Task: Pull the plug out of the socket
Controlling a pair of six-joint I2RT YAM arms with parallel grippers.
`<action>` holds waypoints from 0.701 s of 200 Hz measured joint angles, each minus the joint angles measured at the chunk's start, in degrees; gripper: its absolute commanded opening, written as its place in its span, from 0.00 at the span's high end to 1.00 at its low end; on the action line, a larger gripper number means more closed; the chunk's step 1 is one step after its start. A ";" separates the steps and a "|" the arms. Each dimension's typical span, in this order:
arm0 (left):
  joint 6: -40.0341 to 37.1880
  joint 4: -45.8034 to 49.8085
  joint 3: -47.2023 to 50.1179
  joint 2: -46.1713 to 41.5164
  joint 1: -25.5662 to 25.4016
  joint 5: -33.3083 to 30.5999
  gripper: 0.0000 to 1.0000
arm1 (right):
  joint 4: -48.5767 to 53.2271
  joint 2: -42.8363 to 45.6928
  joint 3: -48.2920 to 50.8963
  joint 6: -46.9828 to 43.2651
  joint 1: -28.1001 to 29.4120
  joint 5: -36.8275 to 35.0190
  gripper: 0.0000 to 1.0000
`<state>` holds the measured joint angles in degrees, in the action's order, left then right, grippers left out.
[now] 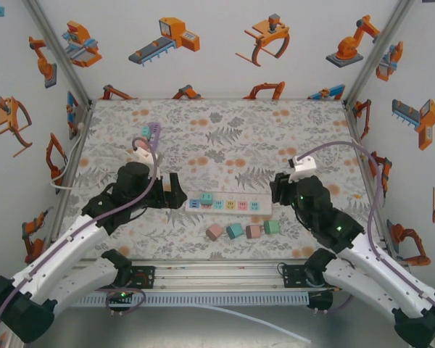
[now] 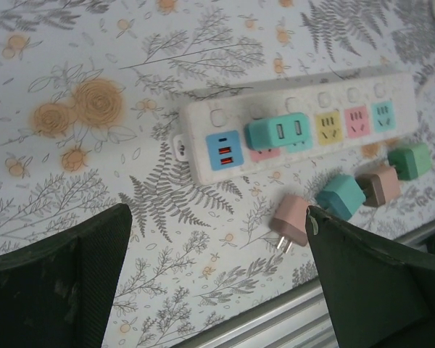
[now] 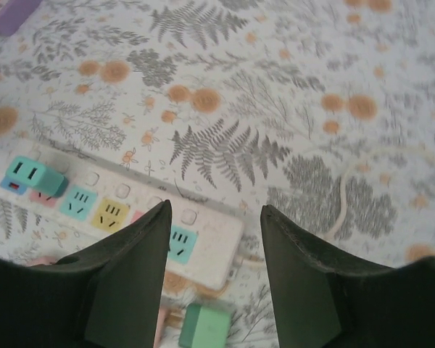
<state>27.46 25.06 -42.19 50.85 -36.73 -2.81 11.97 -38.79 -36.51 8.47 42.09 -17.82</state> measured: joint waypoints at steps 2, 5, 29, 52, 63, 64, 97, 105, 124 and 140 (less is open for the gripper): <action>0.42 0.09 0.00 0.35 0.00 -0.33 0.03 | -0.61 -0.35 0.00 -1.40 0.00 0.85 0.48; 0.92 0.17 0.00 0.74 0.00 -0.74 0.03 | -1.51 -0.76 0.00 -3.06 0.00 2.03 0.48; 4.61 1.05 -0.02 4.33 0.04 -2.89 0.03 | -5.14 -4.68 -0.70 -14.97 0.00 12.00 0.41; 7.28 1.29 -0.02 6.93 0.42 -3.21 0.03 | -6.40 -8.28 -2.32 -23.89 0.00 20.96 0.36; 8.20 1.09 -0.02 7.98 0.72 -3.19 0.03 | -6.21 -10.40 -3.65 -27.65 0.00 25.05 0.35; 8.26 1.09 -0.02 8.11 0.76 -3.17 0.03 | -6.21 -10.56 -3.76 -27.93 0.00 25.33 0.35; 10.54 -0.57 -0.02 11.10 2.01 -2.36 0.03 | -4.79 -19.12 -9.01 -35.19 0.07 35.15 0.35; 10.97 -1.11 -0.02 11.85 2.40 -1.88 0.03 | -4.31 -21.59 -10.36 -36.00 0.17 36.89 0.34; 11.82 -2.36 -0.02 13.55 3.54 -0.33 0.03 | -1.40 -28.35 -14.99 -37.35 1.25 40.39 0.34; 12.50 -3.02 -0.02 14.60 4.28 0.76 0.02 | 0.31 -33.48 -18.51 -38.12 2.71 41.88 0.34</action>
<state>39.97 22.04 -42.22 65.45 -32.45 -2.04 12.27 -72.27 -55.02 -29.65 44.80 24.05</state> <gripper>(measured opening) 0.973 0.654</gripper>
